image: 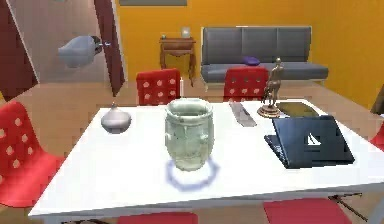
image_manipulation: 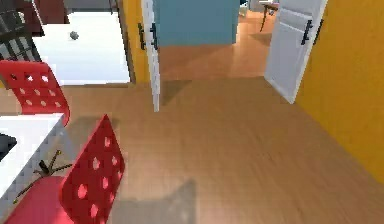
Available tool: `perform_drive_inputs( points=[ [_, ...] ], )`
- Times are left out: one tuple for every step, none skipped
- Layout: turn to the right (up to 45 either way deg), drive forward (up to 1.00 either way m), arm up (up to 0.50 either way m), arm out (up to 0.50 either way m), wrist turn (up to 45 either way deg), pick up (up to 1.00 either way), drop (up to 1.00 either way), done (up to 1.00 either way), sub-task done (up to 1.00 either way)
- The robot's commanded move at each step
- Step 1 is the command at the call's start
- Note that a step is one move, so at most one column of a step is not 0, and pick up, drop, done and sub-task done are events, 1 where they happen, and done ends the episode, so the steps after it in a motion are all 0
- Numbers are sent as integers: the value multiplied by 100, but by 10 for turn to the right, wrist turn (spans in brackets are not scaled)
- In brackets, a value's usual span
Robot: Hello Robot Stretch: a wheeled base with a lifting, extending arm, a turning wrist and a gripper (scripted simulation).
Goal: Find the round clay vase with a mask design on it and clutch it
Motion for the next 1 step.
perform_drive_inputs(
  points=[
    [-450,0,0,0,0,0,0,0,0]
  ],
)
